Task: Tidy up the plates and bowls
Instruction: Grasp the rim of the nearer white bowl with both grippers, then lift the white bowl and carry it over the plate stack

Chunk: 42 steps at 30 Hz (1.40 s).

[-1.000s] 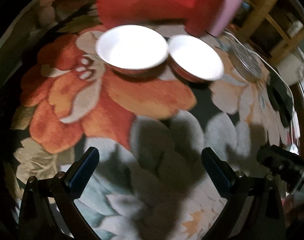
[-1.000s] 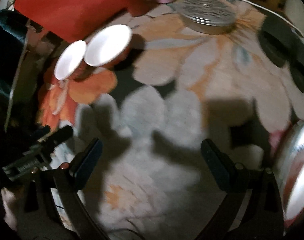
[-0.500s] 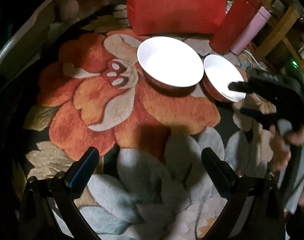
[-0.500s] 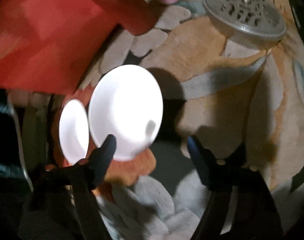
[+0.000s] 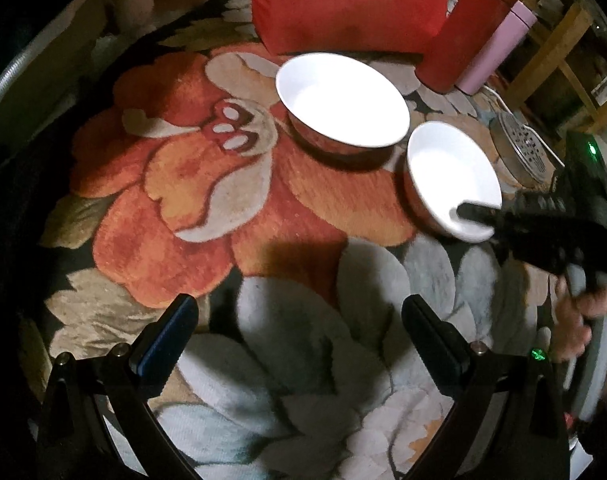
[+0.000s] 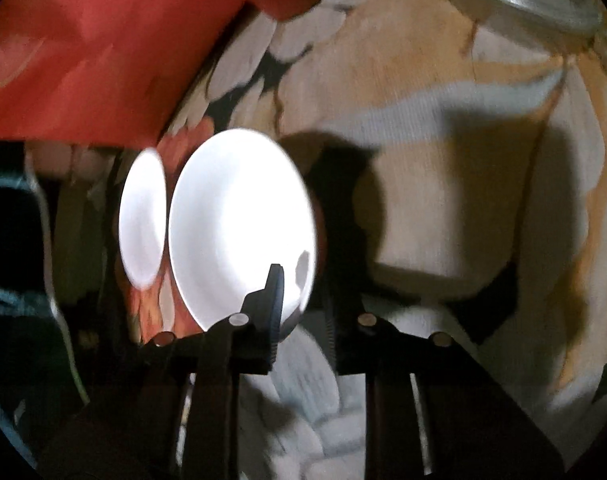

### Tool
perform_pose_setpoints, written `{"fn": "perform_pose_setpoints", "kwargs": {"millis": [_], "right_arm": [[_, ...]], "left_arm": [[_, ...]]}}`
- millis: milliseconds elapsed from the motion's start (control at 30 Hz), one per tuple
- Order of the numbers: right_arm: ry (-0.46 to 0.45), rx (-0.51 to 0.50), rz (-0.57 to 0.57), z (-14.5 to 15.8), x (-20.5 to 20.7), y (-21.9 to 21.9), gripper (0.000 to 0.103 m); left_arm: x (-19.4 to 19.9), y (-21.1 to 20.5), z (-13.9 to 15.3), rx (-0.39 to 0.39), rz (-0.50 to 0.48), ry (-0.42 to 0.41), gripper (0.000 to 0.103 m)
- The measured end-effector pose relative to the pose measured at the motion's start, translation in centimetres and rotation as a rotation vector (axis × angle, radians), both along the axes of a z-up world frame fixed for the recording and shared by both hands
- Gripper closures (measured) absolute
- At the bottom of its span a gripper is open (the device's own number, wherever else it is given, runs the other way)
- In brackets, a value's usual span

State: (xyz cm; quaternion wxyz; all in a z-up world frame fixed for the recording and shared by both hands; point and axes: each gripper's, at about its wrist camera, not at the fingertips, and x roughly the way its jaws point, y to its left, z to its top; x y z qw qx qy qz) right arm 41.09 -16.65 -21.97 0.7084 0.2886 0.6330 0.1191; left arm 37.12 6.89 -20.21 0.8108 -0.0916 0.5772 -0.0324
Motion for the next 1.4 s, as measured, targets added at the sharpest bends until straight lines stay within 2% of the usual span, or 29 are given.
{"fn": "perform_pose_setpoints", "kwargs": {"millis": [100, 200, 300, 367, 400, 433, 500, 567, 633, 700, 800, 833, 900, 933, 967, 1033, 1267, 1400], "right_arm": [[0.021, 0.048, 0.14, -0.1, -2.1, 0.7, 0.084], [0.003, 0.061, 0.33, 0.5, -4.4, 2.2, 0.084], [-0.042, -0.022, 0.478, 1.7, -6.2, 3.8, 0.084], [-0.067, -0.093, 0.51, 2.4, -6.7, 4.6, 0.081], [-0.084, -0.127, 0.518, 2.7, -6.9, 5.0, 0.081], [-0.094, -0.148, 0.522, 2.9, -7.2, 5.3, 0.081], [-0.111, -0.196, 0.519, 3.1, -7.6, 5.6, 0.08], [-0.128, -0.238, 0.497, 3.3, -7.9, 6.0, 0.079], [-0.143, -0.239, 0.454, 3.5, -7.9, 5.7, 0.066], [-0.147, -0.247, 0.42, 3.2, -7.6, 5.8, 0.066], [-0.134, -0.222, 0.346, 2.8, -7.4, 5.3, 0.066], [-0.125, -0.212, 0.313, 2.6, -7.3, 5.1, 0.066], [-0.11, -0.207, 0.28, 2.1, -7.3, 5.1, 0.07], [-0.106, -0.206, 0.277, 2.1, -7.3, 5.3, 0.077], [-0.108, -0.225, 0.276, 2.0, -7.4, 5.3, 0.086], [-0.11, -0.231, 0.286, 2.1, -7.7, 5.3, 0.089], [-0.103, -0.247, 0.326, 3.3, -9.6, 4.5, 0.089], [-0.099, -0.269, 0.326, 4.5, -11.3, 2.9, 0.089]], "left_arm": [[-0.2, -0.7, -0.5, -0.023, -0.013, 0.013, 0.001], [-0.5, -2.0, -1.4, -0.047, -0.044, 0.036, 0.001], [-0.8, -3.3, -2.4, -0.054, -0.073, 0.061, 0.002], [-1.1, -4.0, -3.0, -0.059, -0.089, 0.08, 0.006], [-1.2, -4.2, -3.3, -0.06, -0.094, 0.09, 0.013], [-1.2, -4.5, -3.6, -0.061, -0.094, 0.099, 0.019], [-1.1, -4.7, -3.9, -0.06, -0.084, 0.099, 0.023], [-0.7, -4.7, -3.8, -0.066, -0.072, 0.08, 0.034], [-0.2, -4.7, -3.7, -0.086, -0.065, 0.077, 0.054], [0.6, -4.8, -3.7, -0.089, -0.063, 0.079, 0.06], [1.1, -4.5, -3.6, -0.09, -0.041, 0.06, 0.063], [1.1, -4.4, -3.6, -0.096, -0.038, 0.053, 0.073], [1.2, -4.6, -3.8, -0.108, -0.048, 0.063, 0.087], [1.1, -4.8, -3.8, -0.117, -0.063, 0.065, 0.094], [0.9, -5.2, -3.7, -0.103, -0.079, 0.06, 0.094], [0.4, -5.4, -3.6, -0.092, -0.09, 0.054, 0.094], [-1.5, -6.3, -2.3, -0.098, -0.15, 0.042, 0.094], [-2.7, -7.9, -1.1, -0.128, -0.187, 0.026, 0.094]]}}
